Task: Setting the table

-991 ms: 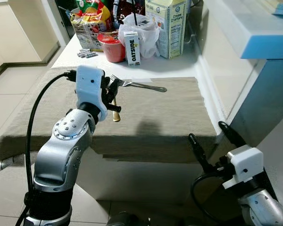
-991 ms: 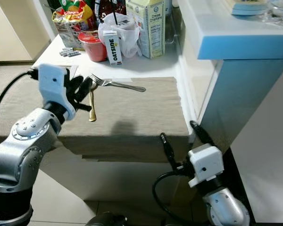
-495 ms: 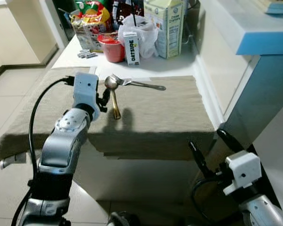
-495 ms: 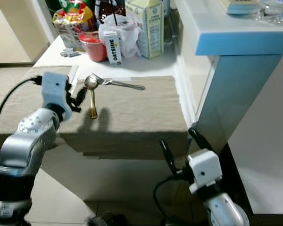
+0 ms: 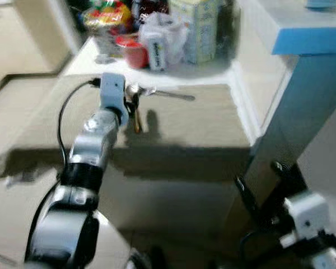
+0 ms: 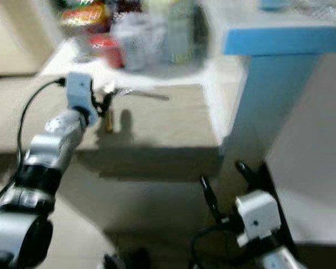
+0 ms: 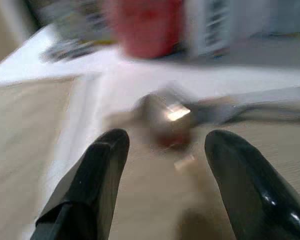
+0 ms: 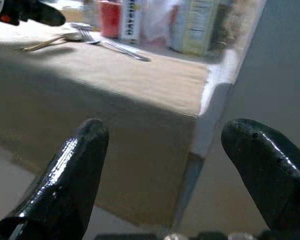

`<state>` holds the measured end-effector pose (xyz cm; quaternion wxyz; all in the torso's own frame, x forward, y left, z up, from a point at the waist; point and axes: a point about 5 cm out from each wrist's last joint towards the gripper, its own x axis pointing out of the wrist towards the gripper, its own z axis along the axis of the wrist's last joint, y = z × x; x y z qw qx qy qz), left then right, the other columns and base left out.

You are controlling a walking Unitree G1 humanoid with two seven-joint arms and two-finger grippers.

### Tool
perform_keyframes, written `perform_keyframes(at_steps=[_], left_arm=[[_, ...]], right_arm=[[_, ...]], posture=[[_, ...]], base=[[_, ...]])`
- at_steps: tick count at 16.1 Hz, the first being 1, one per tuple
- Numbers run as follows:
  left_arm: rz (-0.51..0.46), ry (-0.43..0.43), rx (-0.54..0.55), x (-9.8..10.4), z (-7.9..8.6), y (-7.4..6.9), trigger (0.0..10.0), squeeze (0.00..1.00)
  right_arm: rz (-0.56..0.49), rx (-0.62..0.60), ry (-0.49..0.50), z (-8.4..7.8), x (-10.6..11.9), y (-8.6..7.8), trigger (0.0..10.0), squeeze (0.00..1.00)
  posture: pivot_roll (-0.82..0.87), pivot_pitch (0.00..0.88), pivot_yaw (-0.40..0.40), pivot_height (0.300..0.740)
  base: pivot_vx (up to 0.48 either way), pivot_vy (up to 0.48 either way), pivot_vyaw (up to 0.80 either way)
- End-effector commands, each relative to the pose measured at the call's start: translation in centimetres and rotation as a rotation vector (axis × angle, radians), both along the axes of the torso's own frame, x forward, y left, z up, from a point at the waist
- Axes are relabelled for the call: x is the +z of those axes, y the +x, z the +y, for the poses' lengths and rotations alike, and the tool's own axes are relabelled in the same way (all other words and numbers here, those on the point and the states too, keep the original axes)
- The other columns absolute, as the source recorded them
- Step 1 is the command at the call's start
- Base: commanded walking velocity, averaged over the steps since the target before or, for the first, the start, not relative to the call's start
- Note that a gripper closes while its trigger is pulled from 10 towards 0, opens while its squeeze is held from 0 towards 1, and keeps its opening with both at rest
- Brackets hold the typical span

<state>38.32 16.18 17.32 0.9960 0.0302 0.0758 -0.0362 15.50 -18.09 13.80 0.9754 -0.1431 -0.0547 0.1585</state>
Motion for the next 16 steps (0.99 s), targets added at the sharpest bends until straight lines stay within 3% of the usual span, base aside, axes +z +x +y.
perform_keyframes(at_steps=[1, 3, 6, 8, 12, 16], left_arm=[[0.024, 0.001, 0.067, -0.5, 1.2, 0.3, 10.0, 0.00], [0.065, 0.022, 0.151, -1.1, 1.9, 0.7, 10.0, 0.00], [0.056, -0.017, 0.139, -1.2, 1.0, 1.1, 10.0, 0.00], [0.012, -0.025, 0.124, -0.6, 0.8, 1.3, 10.0, 0.00], [-0.105, 0.044, 0.080, 1.7, -0.5, 2.0, 10.0, 0.00], [-0.105, 0.034, 0.024, 3.1, -2.5, 2.2, 10.0, 0.00]], right_arm=[[-0.001, 0.000, 0.009, -0.1, 0.3, -0.3, 10.0, 0.00], [-0.010, 0.029, 0.016, -0.2, 0.8, -0.3, 10.0, 0.00], [-0.018, 0.049, 0.021, -0.1, 1.3, -0.2, 10.0, 0.00], [-0.018, 0.054, 0.022, 0.0, 1.4, -0.2, 10.0, 0.00], [-0.013, 0.056, 0.032, 0.2, 1.4, -0.3, 10.0, 0.00], [-0.013, 0.051, 0.038, 0.3, 1.4, -0.3, 10.0, 0.00]], posture=[[-0.25, 0.093, 0.104, 0.719], [-0.24, 0.091, 0.085, 0.719], [-0.23, 0.093, 0.081, 0.719], [-0.23, 0.097, 0.082, 0.719], [-0.22, 0.102, 0.089, 0.719], [-0.22, 0.100, 0.093, 0.719]], base=[[0.000, 0.000, 0.00], [0.000, 0.000, 0.00], [0.000, 0.000, 0.00], [0.000, 0.000, 0.00], [0.000, 0.000, 0.00], [0.000, 0.000, 0.00]])
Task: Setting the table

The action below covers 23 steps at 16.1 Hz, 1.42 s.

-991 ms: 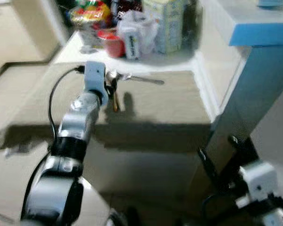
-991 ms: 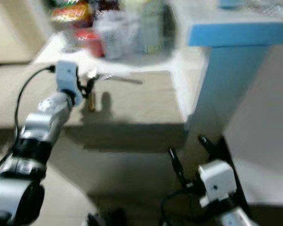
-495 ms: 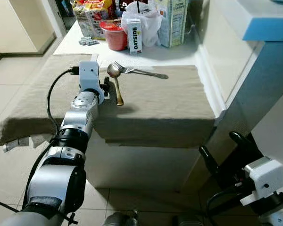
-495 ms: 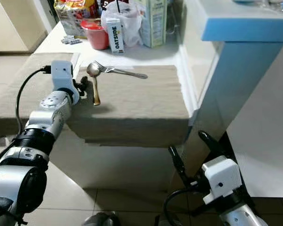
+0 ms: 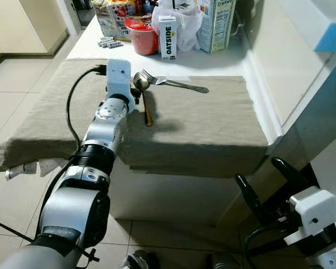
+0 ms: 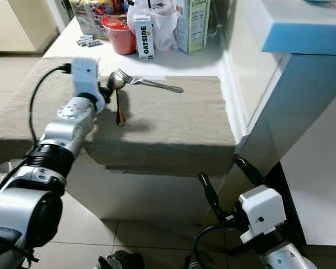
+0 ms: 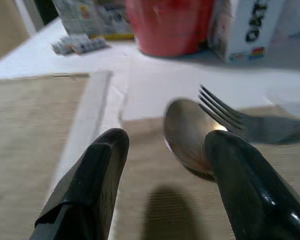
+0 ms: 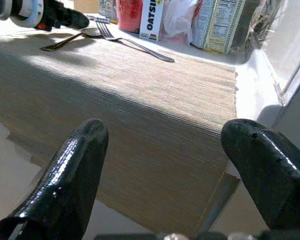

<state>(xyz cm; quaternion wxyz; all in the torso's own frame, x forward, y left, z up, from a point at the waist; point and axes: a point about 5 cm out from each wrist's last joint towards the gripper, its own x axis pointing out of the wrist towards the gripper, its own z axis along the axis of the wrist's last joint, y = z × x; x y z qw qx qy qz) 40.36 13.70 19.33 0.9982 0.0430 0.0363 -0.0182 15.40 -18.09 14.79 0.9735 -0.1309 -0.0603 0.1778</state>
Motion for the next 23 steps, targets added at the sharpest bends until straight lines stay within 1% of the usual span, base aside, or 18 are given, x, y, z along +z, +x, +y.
perform_keyframes(at_steps=[1, 2, 5, 6, 11, 12, 13, 14, 15, 17, 20, 21, 23], left_arm=[[-0.011, 0.009, -0.011, 1.1, -0.3, 0.2, 10.0, 0.00], [0.026, 0.004, -0.020, 0.8, -0.8, 0.0, 10.0, 0.00], [0.080, 0.029, -0.025, 0.0, -1.3, -0.1, 10.0, 0.00], [0.096, 0.023, -0.027, -0.2, -1.4, -0.2, 10.0, 0.00], [0.088, 0.011, -0.086, 1.3, -2.9, -0.7, 10.0, 0.00], [0.085, 0.017, -0.090, 1.5, -3.0, -0.7, 10.0, 0.00], [0.081, 0.039, -0.090, 1.7, -3.0, -0.8, 10.0, 0.00], [0.091, 0.065, -0.070, 1.4, -2.4, -0.8, 10.0, 0.00], [0.105, 0.071, -0.052, 1.2, -1.8, -1.0, 10.0, 0.00], [0.098, 0.060, -0.049, 1.6, -1.7, -1.4, 10.0, 0.00], [0.083, 0.025, -0.084, 2.1, -3.1, -2.2, 10.0, 0.00], [0.081, 0.012, -0.094, 2.2, -3.4, -2.3, 10.0, 0.00], [0.073, 0.013, -0.107, 2.6, -3.8, -2.6, 10.0, 0.00]], right_arm=[[-0.010, 0.011, 0.016, 0.4, 0.4, -0.2, 10.0, 0.00], [-0.009, 0.011, 0.018, 0.4, 0.4, -0.2, 10.0, 0.00], [-0.009, 0.013, 0.021, 0.7, 0.3, -0.1, 10.0, 0.00], [-0.009, 0.013, 0.023, 0.7, 0.3, -0.1, 10.0, 0.00], [-0.013, 0.011, 0.030, 0.9, 0.2, -0.2, 10.0, 0.00], [-0.014, 0.012, 0.030, 0.9, 0.2, -0.2, 10.0, 0.00], [-0.014, 0.014, 0.031, 1.0, 0.2, -0.1, 10.0, 0.00], [-0.012, 0.016, 0.032, 1.1, 0.1, -0.1, 10.0, 0.00], [-0.011, 0.016, 0.033, 1.1, 0.1, -0.1, 10.0, 0.00], [-0.010, 0.016, 0.035, 1.2, -0.1, 0.0, 10.0, 0.00], [-0.011, 0.022, 0.038, 1.3, -0.2, 0.3, 10.0, 0.00], [-0.015, 0.026, 0.038, 1.4, -0.2, 0.4, 10.0, 0.00], [-0.017, 0.029, 0.036, 1.6, -0.3, 0.6, 10.0, 0.00]], posture=[[-0.22, 0.098, 0.095, 0.719], [-0.21, 0.098, 0.097, 0.719], [-0.21, 0.096, 0.104, 0.719], [-0.21, 0.096, 0.104, 0.719], [-0.20, 0.095, 0.111, 0.719], [-0.20, 0.095, 0.111, 0.719], [-0.19, 0.095, 0.111, 0.719], [-0.19, 0.092, 0.110, 0.719], [-0.19, 0.092, 0.110, 0.719], [-0.18, 0.088, 0.112, 0.719], [-0.18, 0.079, 0.111, 0.719], [-0.18, 0.075, 0.112, 0.719], [-0.18, 0.069, 0.112, 0.719]], base=[[0.000, 0.000, 0.00], [0.000, 0.000, 0.00], [0.000, 0.000, 0.00], [0.000, 0.000, 0.00], [0.000, 0.000, 0.00], [0.000, 0.000, 0.00], [0.000, 0.000, 0.00], [0.000, 0.000, 0.00], [0.000, 0.000, 0.00], [0.000, 0.000, 0.00], [0.000, 0.000, 0.00], [0.000, 0.000, 0.00], [0.000, 0.000, 0.00]])
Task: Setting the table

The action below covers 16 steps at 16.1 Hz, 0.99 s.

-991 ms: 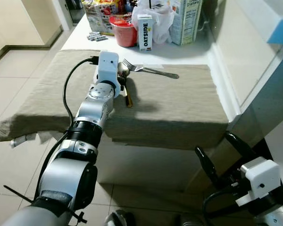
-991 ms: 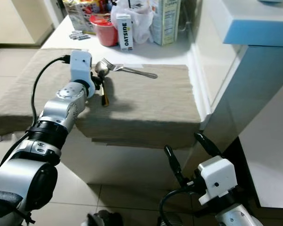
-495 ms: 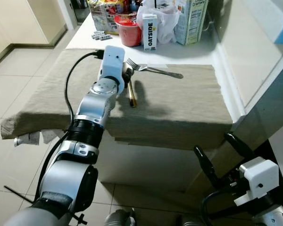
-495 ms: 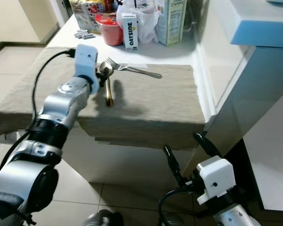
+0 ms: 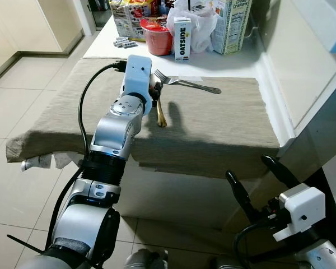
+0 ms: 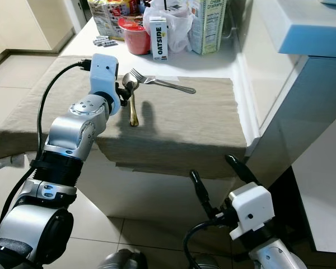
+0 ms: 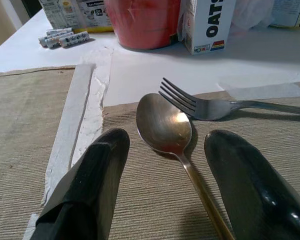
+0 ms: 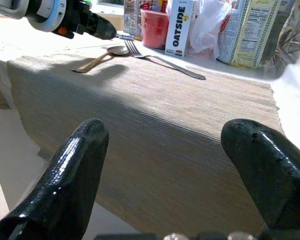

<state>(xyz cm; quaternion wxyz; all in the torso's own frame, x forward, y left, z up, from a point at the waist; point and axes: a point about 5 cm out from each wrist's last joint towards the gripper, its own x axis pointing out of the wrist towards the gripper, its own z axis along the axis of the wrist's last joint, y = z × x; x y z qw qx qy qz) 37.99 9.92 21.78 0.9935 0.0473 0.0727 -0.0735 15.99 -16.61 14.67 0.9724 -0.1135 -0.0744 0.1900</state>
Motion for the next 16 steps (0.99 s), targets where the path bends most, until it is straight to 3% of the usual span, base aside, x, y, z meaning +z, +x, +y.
perform_keyframes(at_steps=[1, 8, 16], left_arm=[[-0.005, 0.008, 0.000, 0.2, -0.1, -0.2, 10.0, 0.00], [0.086, 0.005, -0.051, -1.5, -1.6, -0.5, 10.0, 0.00], [0.150, -0.023, -0.010, -3.0, -1.0, -0.2, 10.0, 0.00]], right_arm=[[0.000, 0.000, -0.001, 0.1, -0.2, 0.0, 10.0, 0.00], [-0.005, 0.003, 0.000, 0.6, -0.3, 0.0, 10.0, 0.00], [0.002, -0.003, -0.008, 0.5, -0.2, -0.6, 10.0, 0.00]], posture=[[-0.18, 0.069, 0.112, 0.719], [-0.19, 0.064, 0.126, 0.719], [-0.20, 0.081, 0.123, 0.719]], base=[[0.000, 0.000, 0.00], [0.000, 0.000, 0.00], [0.000, 0.000, 0.00]])
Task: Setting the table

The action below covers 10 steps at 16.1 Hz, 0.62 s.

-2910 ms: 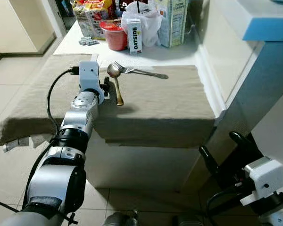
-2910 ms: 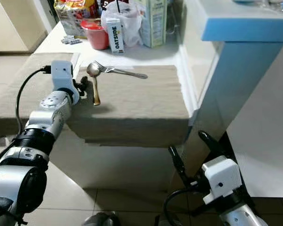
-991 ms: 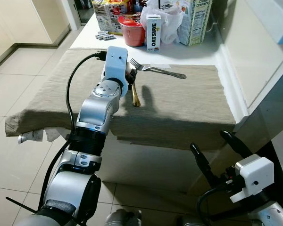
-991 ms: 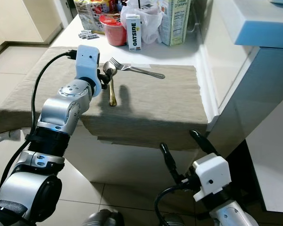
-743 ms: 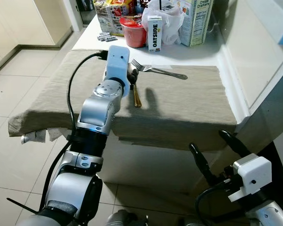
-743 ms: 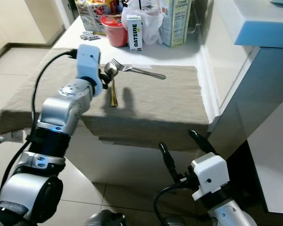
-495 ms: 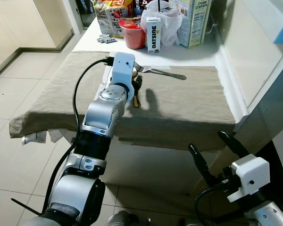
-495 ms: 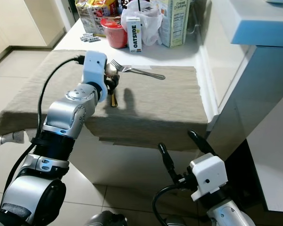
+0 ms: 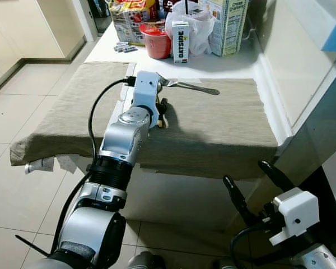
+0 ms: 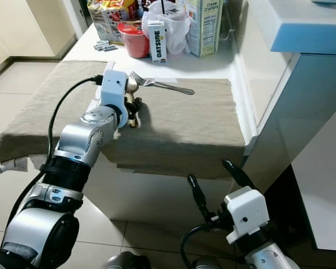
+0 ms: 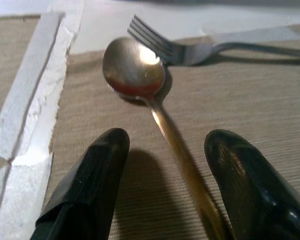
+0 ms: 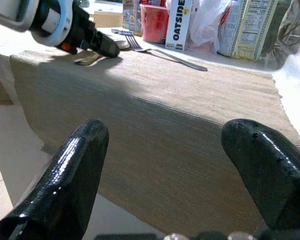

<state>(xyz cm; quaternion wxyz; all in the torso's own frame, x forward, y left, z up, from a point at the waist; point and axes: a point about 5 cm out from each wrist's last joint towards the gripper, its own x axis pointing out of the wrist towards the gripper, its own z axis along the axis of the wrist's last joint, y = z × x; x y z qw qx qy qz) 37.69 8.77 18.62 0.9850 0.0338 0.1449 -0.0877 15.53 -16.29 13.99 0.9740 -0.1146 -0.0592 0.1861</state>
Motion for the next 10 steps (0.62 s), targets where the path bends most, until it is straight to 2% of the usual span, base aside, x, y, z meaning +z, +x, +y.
perform_keyframes(at_steps=[1, 3, 4, 5, 10], left_arm=[[0.015, -0.001, 0.014, -0.3, 0.3, 0.2, 10.0, 0.00], [0.045, 0.009, 0.019, -1.1, 0.6, 0.3, 10.0, 0.00], [0.066, 0.023, 0.021, -1.7, 0.9, 0.3, 1.9, 0.00], [0.082, 0.028, 0.020, -2.1, 1.1, 0.3, 0.0, 0.00], [0.142, 0.078, -0.005, -4.0, 1.6, 0.2, 0.0, 0.00]], right_arm=[[-0.025, 0.009, -0.004, 0.1, 0.5, -0.2, 10.0, 0.00], [-0.024, 0.006, -0.003, 0.1, 0.6, -0.2, 10.0, 0.00], [-0.023, 0.005, -0.003, 0.1, 0.6, -0.3, 10.0, 0.00], [-0.022, 0.005, -0.004, 0.0, 0.6, -0.3, 10.0, 0.00], [-0.015, 0.005, -0.002, 0.0, 0.6, -0.5, 10.0, 0.00]], posture=[[-0.21, 0.084, 0.123, 0.719], [-0.21, 0.084, 0.123, 0.719], [-0.21, 0.088, 0.123, 0.719], [-0.21, 0.088, 0.123, 0.719], [-0.20, 0.094, 0.120, 0.719]], base=[[0.000, 0.000, 0.00], [0.000, 0.000, 0.00], [0.000, 0.000, 0.00], [0.000, 0.000, 0.00], [0.000, 0.000, 0.00]])
